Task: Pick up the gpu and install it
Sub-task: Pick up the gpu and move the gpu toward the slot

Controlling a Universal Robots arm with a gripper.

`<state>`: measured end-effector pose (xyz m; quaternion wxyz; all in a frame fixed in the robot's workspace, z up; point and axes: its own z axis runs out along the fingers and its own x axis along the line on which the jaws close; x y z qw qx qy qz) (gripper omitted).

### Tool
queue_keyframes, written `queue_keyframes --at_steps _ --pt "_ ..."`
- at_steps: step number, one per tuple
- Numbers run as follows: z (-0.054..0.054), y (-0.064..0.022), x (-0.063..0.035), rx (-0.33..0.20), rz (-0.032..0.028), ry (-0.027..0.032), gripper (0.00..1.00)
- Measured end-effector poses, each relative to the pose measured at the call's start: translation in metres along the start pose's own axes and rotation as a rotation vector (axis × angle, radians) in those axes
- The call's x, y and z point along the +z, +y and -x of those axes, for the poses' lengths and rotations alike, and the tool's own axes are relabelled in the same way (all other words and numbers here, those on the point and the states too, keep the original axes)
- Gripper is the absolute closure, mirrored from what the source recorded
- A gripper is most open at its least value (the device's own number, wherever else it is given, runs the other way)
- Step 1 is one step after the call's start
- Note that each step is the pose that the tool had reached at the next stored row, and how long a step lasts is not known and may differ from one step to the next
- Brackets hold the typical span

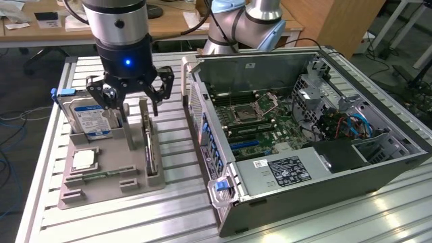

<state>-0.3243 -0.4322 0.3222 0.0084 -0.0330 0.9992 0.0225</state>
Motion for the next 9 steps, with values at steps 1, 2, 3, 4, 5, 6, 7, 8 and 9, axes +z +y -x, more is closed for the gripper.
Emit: queue_keyframes --at_steps 1,2,3,4,5,6,7,8,9 --pt "0.000 -0.0001 0.0017 0.000 -0.0001 0.0000 0.35" --pt "0.000 -0.0002 0.0033 0.000 -0.0001 0.0000 0.35" --pt "0.000 -0.0002 0.0046 0.000 -0.0001 0.0000 0.35" --pt "0.000 -0.0003 0.0059 0.000 -0.0001 0.0000 0.35" --pt "0.000 -0.0004 0.0074 0.000 -0.0001 -0.0002 0.35" --pt "0.000 -0.0004 0.0089 0.001 -0.0001 -0.0005 0.35" --pt "0.000 -0.0006 0.0106 0.002 -0.0001 -0.0010 0.35" --pt "0.000 -0.0007 0.0123 0.007 -0.0003 -0.0020 0.35" --pt "0.000 -0.0008 0.0138 0.015 -0.0006 -0.0034 0.35"
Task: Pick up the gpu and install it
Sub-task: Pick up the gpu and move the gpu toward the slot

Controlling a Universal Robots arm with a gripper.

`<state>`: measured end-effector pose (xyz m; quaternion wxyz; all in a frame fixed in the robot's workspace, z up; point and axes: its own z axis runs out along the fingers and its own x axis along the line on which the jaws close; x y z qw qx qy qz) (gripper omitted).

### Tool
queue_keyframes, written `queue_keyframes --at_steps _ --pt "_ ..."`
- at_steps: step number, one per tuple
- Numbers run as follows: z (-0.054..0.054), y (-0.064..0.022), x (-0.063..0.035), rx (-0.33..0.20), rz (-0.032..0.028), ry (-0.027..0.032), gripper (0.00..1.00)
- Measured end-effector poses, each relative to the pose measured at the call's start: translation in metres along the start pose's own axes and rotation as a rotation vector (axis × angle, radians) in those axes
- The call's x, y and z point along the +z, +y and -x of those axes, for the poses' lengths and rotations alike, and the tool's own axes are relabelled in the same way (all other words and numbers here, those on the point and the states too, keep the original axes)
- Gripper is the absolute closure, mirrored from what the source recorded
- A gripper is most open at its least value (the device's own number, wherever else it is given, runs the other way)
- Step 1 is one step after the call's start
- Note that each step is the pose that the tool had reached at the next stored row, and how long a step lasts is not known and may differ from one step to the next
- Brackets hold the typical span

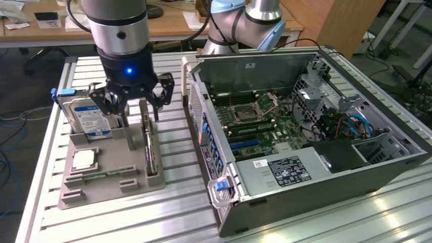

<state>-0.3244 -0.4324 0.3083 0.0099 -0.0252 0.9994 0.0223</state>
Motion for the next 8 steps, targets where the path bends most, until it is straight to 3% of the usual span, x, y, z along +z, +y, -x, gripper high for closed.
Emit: queue_keyframes --at_steps 8 --pt "-0.0002 -0.0004 0.0077 0.017 -0.0023 -0.0017 0.35"
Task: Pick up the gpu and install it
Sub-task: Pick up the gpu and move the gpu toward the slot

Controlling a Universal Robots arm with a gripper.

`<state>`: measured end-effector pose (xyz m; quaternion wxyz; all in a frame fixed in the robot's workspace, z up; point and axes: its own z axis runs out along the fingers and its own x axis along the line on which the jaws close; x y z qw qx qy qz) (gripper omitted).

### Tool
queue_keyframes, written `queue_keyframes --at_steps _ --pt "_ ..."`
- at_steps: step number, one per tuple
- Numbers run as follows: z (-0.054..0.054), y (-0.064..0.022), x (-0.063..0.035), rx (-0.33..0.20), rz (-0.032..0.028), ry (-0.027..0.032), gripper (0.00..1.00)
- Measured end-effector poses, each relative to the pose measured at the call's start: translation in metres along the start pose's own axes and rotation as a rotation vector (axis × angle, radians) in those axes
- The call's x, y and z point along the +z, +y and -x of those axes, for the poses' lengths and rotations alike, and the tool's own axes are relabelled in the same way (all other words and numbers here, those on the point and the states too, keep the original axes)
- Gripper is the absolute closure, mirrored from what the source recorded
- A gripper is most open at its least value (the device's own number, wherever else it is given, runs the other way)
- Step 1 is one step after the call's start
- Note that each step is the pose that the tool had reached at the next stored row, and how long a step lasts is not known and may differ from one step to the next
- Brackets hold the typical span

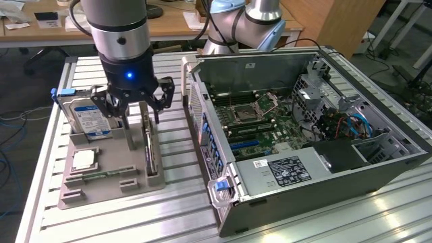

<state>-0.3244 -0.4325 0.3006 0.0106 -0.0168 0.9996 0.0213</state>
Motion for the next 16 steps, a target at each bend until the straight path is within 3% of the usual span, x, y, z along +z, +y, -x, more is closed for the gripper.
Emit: queue_keyframes --at_steps 16 --pt "0.000 -0.0007 0.0160 0.013 -0.0004 -0.0005 0.35"
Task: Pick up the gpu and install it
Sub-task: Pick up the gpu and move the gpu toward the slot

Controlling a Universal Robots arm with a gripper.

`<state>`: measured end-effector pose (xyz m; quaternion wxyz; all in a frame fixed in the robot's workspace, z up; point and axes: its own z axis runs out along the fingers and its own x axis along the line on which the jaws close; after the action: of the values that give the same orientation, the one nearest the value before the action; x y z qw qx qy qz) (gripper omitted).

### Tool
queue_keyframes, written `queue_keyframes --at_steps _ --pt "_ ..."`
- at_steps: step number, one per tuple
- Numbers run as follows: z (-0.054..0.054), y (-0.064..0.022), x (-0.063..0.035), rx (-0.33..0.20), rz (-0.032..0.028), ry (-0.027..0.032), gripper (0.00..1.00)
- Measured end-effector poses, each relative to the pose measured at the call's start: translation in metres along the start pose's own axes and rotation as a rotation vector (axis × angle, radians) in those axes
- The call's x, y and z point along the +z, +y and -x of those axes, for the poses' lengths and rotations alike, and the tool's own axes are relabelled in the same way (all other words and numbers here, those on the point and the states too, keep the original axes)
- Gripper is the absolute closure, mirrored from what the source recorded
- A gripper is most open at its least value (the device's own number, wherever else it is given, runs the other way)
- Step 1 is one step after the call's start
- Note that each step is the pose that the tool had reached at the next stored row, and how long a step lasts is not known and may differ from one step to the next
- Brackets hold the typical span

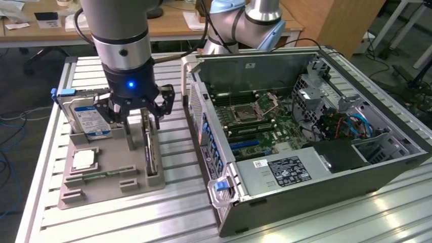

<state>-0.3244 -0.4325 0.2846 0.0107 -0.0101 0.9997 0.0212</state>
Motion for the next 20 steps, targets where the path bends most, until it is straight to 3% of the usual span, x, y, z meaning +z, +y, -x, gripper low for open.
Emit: queue_keyframes --at_steps 6,20 --pt "0.000 0.0000 0.0016 0.000 0.0004 -0.0004 0.35" --pt "0.000 -0.0009 0.0216 0.000 0.0001 -0.0001 0.35"
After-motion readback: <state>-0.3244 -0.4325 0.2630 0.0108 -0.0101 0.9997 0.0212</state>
